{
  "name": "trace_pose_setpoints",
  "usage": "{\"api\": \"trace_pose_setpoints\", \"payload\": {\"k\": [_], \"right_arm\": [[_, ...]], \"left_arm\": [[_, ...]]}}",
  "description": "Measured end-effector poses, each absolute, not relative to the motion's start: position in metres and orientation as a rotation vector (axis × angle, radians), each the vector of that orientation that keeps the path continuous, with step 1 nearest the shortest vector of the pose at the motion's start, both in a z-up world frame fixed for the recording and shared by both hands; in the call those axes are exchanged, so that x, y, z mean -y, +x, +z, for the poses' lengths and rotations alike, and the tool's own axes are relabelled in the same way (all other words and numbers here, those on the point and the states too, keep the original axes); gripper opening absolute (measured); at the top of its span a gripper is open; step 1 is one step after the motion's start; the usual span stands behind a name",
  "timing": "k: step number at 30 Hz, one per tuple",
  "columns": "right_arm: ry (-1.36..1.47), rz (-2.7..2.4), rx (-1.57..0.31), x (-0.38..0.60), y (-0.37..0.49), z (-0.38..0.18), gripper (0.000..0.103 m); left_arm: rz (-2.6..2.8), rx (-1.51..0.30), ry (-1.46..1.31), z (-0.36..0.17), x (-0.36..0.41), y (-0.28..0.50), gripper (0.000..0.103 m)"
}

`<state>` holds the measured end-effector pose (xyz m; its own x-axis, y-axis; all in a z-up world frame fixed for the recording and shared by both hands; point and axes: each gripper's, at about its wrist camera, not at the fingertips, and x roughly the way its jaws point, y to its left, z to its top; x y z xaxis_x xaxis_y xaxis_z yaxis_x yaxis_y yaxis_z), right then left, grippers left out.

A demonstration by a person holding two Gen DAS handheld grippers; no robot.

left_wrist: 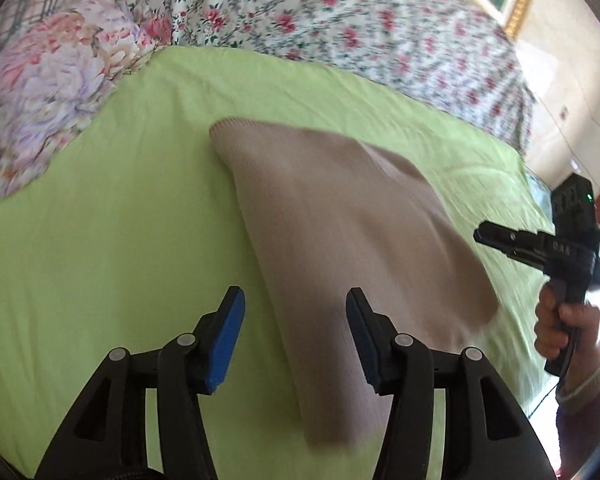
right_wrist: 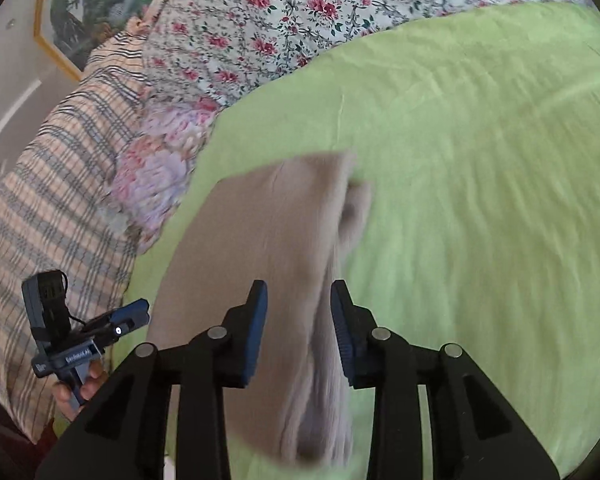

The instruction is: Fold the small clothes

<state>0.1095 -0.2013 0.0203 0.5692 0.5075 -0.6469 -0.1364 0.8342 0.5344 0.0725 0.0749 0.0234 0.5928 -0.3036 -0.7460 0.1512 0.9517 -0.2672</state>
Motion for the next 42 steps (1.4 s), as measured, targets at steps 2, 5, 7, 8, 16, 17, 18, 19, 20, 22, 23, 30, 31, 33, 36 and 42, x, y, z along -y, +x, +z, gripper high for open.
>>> {"api": "trace_pose_setpoints", "payload": {"k": [2,5,7,8,16,17,18,19,20,22,23,30,31,33,36,42], "right_arm": [[0.45,0.39,-0.89,0.201,0.089,0.015,0.034],[0.431,0.37,-0.893,0.2,0.069,0.005,0.037],[0.445,0.374,-0.901,0.199,0.066,-0.003,0.038],[0.448,0.377,-0.905,0.199,0.067,-0.005,0.038],[0.441,0.417,-0.907,0.182,0.078,-0.013,0.016],[0.441,0.417,-0.91,0.181,0.078,-0.012,0.006],[0.447,0.424,-0.897,0.182,0.077,-0.008,0.006],[0.461,0.446,-0.867,0.184,0.073,0.0,0.006],[0.475,0.468,-0.831,0.187,0.068,0.007,0.006],[0.455,0.458,-0.806,0.189,0.062,0.016,0.006],[0.416,0.435,-0.824,0.19,0.063,0.015,0.006],[0.304,0.316,-0.945,0.185,0.063,-0.02,0.006],[0.301,0.307,-0.947,0.185,0.063,-0.022,0.006],[0.285,0.295,-0.951,0.184,0.065,-0.023,0.006],[0.252,0.273,-0.972,0.184,0.069,-0.031,0.006],[0.259,0.253,-0.981,0.186,0.066,-0.032,0.007]], "left_arm": [[-0.263,-0.893,-0.199,0.018,-0.071,0.043,0.063],[-0.262,-0.885,-0.198,0.011,-0.065,0.009,0.065],[-0.251,-0.901,-0.189,0.003,-0.058,-0.002,0.065],[-0.245,-0.913,-0.175,0.0,-0.053,-0.002,0.065],[-0.065,-0.92,-0.139,-0.013,-0.047,0.024,0.058],[-0.036,-0.914,-0.169,-0.012,-0.052,0.024,0.051],[-0.013,-0.907,-0.193,-0.01,-0.055,0.022,0.043],[0.001,-0.897,-0.22,-0.008,-0.058,0.019,0.026],[0.008,-0.894,-0.232,-0.007,-0.06,0.019,0.019],[0.04,-0.902,-0.213,-0.009,-0.054,0.015,0.015],[0.042,-0.916,-0.201,-0.011,-0.051,0.014,0.011],[0.029,-0.957,-0.233,-0.011,-0.048,0.01,0.01],[0.023,-0.967,-0.249,-0.014,-0.052,0.013,0.01],[0.016,-0.976,-0.266,-0.015,-0.053,0.012,0.01],[0.011,-0.984,-0.265,-0.017,-0.051,0.011,0.01],[-0.025,-1.005,-0.287,-0.02,-0.06,0.018,0.011]]}}
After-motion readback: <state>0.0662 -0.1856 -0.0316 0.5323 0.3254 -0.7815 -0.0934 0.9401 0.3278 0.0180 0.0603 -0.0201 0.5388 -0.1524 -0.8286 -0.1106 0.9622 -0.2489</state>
